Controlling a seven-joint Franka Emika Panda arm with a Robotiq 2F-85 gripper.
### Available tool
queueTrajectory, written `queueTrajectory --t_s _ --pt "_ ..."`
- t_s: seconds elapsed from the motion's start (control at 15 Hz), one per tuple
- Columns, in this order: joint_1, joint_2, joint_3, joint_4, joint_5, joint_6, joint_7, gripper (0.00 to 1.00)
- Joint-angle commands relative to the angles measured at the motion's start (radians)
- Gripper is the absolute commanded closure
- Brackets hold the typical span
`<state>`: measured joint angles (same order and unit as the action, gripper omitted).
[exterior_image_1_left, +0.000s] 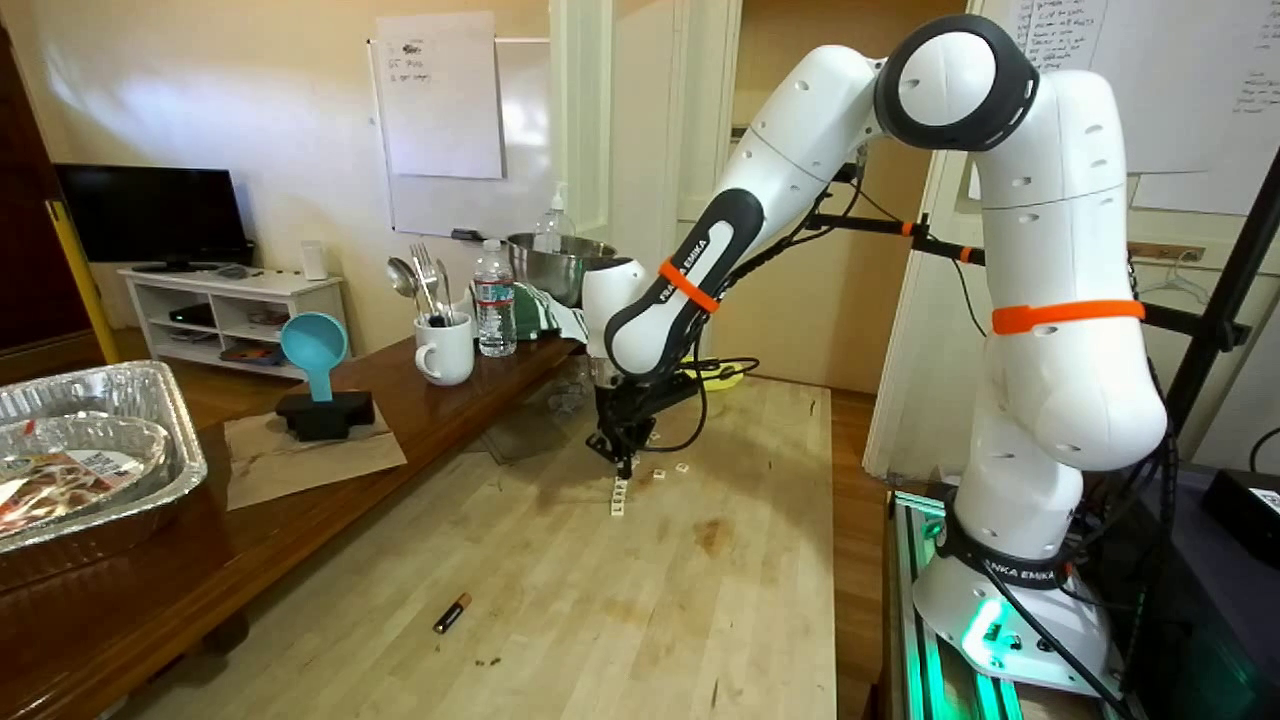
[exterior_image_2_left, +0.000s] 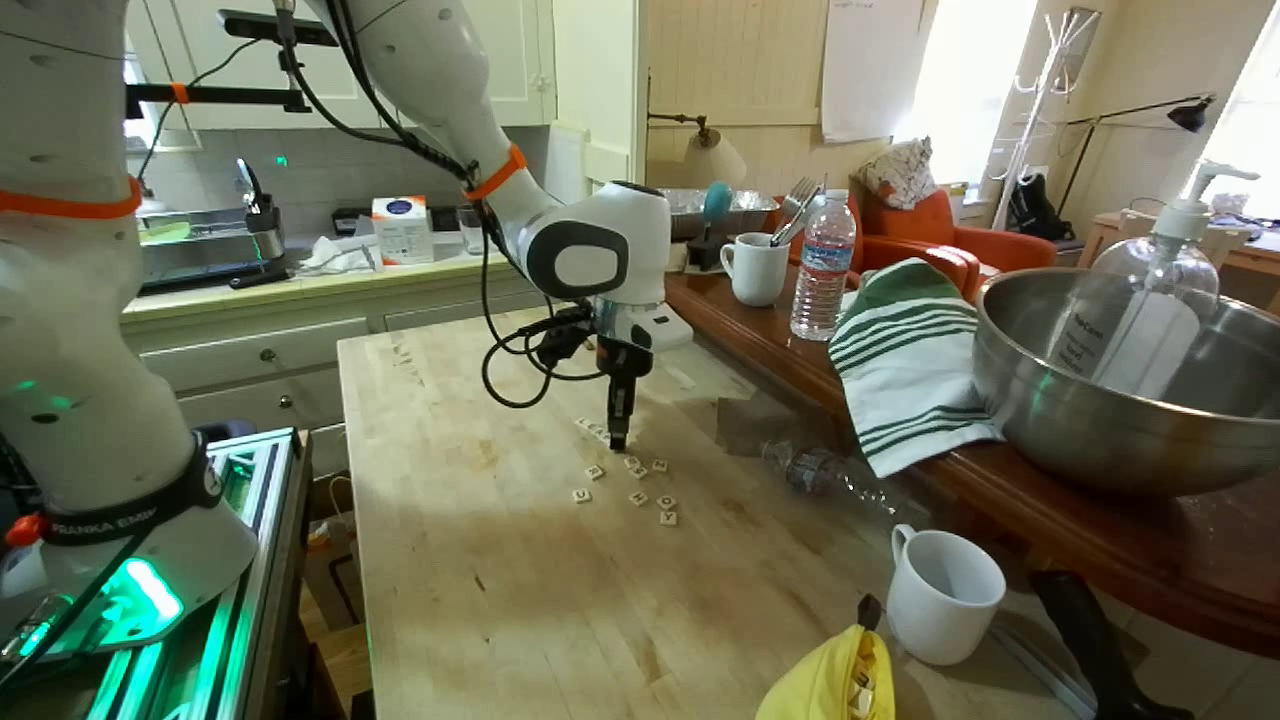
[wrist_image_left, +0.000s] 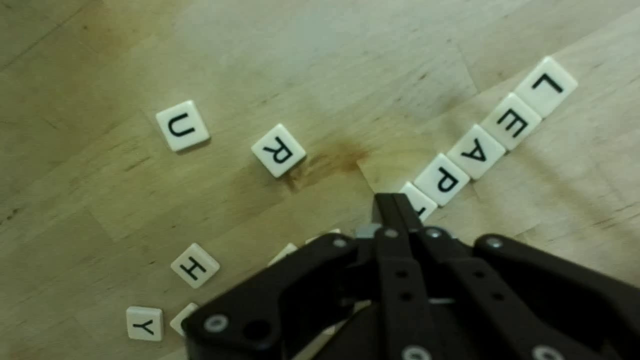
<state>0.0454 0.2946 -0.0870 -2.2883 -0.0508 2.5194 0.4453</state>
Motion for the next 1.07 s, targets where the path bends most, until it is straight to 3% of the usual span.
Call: queueTrajectory --t_s 0.0,1.0 --pt "0.012 0.014 0.007 -0.014 0.039 -0.031 0.039 1.0" --pt "-0.004 -0.058 0.006 -0.043 0.075 -0.022 0.027 1.0"
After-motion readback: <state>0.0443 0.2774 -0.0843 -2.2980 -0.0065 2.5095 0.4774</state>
